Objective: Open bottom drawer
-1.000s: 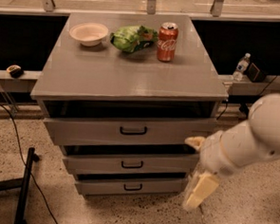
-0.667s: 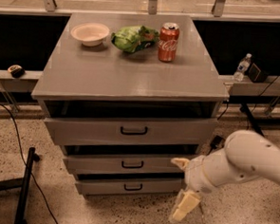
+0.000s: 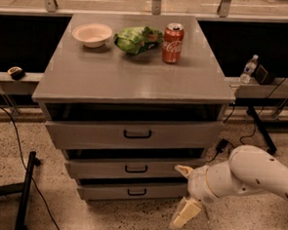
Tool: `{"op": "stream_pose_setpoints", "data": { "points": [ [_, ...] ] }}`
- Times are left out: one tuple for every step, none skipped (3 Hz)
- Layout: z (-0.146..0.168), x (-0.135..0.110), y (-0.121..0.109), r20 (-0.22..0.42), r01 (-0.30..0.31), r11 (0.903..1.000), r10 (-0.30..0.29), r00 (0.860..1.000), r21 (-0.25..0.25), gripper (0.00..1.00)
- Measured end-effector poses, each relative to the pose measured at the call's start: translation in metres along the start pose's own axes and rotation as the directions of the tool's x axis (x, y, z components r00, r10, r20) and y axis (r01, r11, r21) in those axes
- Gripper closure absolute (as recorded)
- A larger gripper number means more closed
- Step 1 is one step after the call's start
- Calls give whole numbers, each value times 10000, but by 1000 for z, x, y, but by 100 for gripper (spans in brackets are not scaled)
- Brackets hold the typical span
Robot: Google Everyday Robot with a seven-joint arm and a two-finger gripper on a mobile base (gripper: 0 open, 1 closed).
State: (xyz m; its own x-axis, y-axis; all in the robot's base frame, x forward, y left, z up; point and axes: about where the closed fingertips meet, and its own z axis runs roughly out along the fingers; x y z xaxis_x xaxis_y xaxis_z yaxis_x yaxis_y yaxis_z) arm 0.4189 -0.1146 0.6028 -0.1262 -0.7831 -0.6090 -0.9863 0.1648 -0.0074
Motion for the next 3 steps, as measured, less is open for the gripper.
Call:
{"op": "stream_pose_setpoints", "data": {
  "points": [
    [-2,-20,-39,1677,-103,9893,-143,9857,1452,0],
    [6,-37,-72,3723,-105,9722,-796,9247,2341,0],
    [54,-9,-88,5152,989,9767,-1853,8368,1906,0]
  ]
}}
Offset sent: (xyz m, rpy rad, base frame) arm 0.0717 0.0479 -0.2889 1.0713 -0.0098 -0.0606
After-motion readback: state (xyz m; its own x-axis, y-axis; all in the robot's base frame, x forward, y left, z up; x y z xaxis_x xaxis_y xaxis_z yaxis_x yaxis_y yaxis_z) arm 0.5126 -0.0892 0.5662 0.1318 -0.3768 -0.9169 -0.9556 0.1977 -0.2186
